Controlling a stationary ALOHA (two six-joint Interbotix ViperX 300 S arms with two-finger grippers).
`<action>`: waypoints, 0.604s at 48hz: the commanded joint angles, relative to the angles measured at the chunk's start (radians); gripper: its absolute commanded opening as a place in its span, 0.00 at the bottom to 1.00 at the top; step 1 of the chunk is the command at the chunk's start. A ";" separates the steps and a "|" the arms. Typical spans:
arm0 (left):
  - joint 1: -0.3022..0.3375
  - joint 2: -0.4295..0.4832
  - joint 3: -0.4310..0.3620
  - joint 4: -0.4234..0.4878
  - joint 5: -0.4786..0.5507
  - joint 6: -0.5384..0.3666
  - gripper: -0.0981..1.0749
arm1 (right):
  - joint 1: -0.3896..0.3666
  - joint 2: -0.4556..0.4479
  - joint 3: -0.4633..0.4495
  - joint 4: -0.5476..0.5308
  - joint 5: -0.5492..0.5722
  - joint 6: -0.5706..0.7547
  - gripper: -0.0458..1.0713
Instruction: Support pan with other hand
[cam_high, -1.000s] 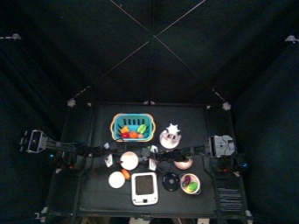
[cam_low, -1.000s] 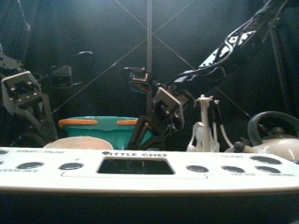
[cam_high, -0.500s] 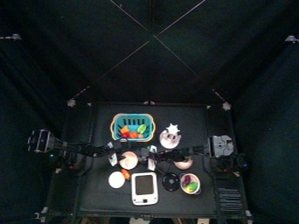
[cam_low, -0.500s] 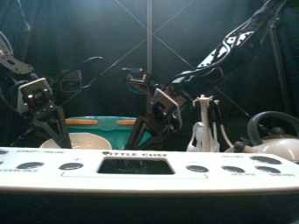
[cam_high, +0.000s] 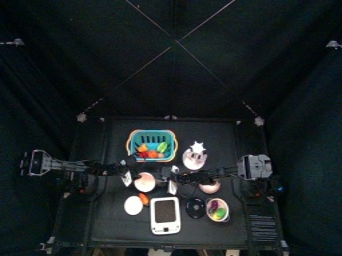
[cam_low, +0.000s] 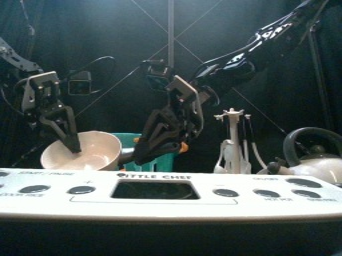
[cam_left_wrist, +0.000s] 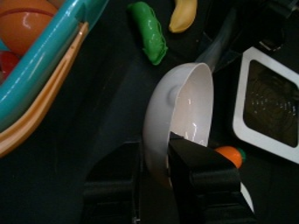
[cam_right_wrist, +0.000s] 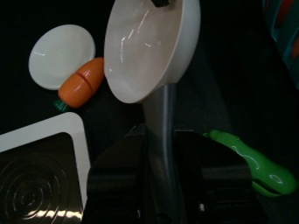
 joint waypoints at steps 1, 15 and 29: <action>-0.002 -0.008 -0.035 -0.008 -0.006 -0.003 0.57 | 0.009 -0.043 -0.028 0.021 -0.017 -0.002 0.28; 0.008 -0.008 -0.051 -0.106 0.015 -0.006 0.57 | 0.017 -0.044 -0.032 0.115 -0.028 0.002 0.28; 0.002 -0.008 -0.051 -0.163 0.031 -0.002 0.57 | 0.017 -0.055 -0.032 0.115 -0.025 0.002 0.28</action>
